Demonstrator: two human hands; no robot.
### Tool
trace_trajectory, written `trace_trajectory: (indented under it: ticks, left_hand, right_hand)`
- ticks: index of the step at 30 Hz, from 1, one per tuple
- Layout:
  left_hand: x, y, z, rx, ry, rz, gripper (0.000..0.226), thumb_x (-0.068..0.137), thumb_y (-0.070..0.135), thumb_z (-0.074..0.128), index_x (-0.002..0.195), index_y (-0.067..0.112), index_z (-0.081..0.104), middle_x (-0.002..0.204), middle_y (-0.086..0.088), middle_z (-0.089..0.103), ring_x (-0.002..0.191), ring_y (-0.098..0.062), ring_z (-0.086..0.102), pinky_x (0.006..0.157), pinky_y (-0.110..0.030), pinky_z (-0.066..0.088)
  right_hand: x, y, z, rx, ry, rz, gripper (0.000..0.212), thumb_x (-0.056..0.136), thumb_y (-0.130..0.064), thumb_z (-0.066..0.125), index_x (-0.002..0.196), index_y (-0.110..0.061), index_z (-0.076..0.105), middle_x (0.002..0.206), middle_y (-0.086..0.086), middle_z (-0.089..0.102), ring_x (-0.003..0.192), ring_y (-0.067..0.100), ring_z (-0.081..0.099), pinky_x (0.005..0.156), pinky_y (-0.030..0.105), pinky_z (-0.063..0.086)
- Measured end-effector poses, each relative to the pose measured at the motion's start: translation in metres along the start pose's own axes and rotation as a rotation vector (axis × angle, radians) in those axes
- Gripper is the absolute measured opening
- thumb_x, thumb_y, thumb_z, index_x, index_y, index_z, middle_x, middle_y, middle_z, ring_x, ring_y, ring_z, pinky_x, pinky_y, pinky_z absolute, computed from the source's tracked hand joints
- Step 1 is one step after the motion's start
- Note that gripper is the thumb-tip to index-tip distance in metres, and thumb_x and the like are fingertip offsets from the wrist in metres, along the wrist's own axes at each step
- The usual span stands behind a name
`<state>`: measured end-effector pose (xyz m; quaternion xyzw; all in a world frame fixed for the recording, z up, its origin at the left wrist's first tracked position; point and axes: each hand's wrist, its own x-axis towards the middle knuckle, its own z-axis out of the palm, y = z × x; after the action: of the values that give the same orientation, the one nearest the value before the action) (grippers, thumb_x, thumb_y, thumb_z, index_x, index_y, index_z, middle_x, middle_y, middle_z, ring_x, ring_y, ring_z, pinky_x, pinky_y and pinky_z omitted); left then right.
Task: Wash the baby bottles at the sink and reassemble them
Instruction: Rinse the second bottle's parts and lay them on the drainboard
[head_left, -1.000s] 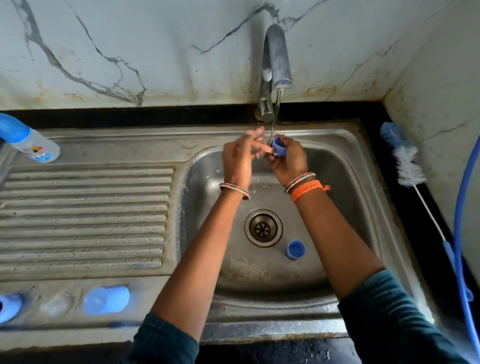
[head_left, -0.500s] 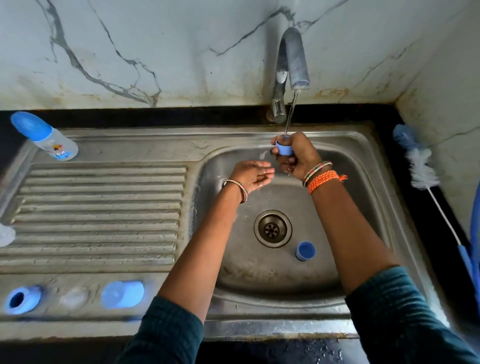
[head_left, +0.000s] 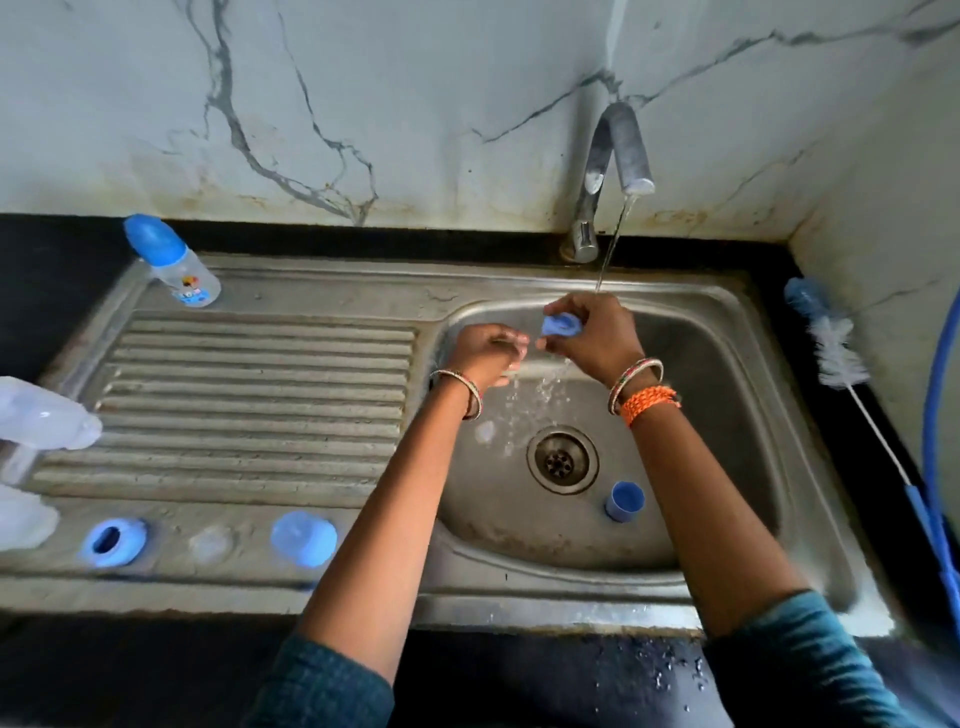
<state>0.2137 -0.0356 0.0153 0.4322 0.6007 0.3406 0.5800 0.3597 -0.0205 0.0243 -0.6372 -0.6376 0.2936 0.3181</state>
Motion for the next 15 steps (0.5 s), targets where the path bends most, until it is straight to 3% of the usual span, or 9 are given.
trace_trajectory:
  ticks: [3,7,11,15]
  left_hand:
    - [-0.024,0.006,-0.041,0.015,0.086,0.122,0.023,0.091,-0.001,0.051,0.088,0.016,0.065,0.084,-0.002,0.064,0.075,-0.013,0.058,0.061,-0.022,0.045]
    - [-0.056,-0.002,-0.123,0.012,0.281,0.243,0.018,0.092,0.001,0.052,0.089,0.011,0.066,0.080,0.002,0.064,0.071,-0.012,0.058,0.054,-0.018,0.045]
    - [-0.077,-0.031,-0.204,-0.034,0.497,0.176,0.029,0.091,0.001,0.052,0.073,0.022,0.059,0.078,0.004,0.063,0.067,-0.010,0.057,0.056,-0.025,0.044]
    - [-0.090,-0.058,-0.268,-0.066,0.613,0.125,0.024,0.091,-0.001,0.048,0.077,0.014,0.060,0.077,0.003,0.061,0.068,-0.011,0.056,0.051,-0.020,0.044]
  right_hand:
    - [-0.013,-0.030,0.020,0.054,-0.049,-0.097,0.037,0.069,-0.002,0.080,0.104,-0.009,0.071,0.104,0.003,0.069,0.095,0.013,0.063,0.086,0.019,0.048]
    - [-0.018,-0.082,0.071,0.130,-0.180,-0.254,0.049,0.067,-0.004,0.082,0.113,-0.009,0.065,0.104,0.003,0.067,0.095,0.015,0.063,0.084,0.024,0.051]
    - [-0.026,-0.135,0.151,0.077,-0.351,-0.310,0.050,0.070,-0.011,0.083,0.114,-0.006,0.062,0.102,0.006,0.066,0.087,0.012,0.059,0.080,0.024,0.049]
    - [-0.042,-0.175,0.228,0.006,-0.503,-0.442,0.041,0.069,0.001,0.077,0.108,0.004,0.066,0.107,0.018,0.067,0.094,0.028,0.063,0.086,0.032,0.047]
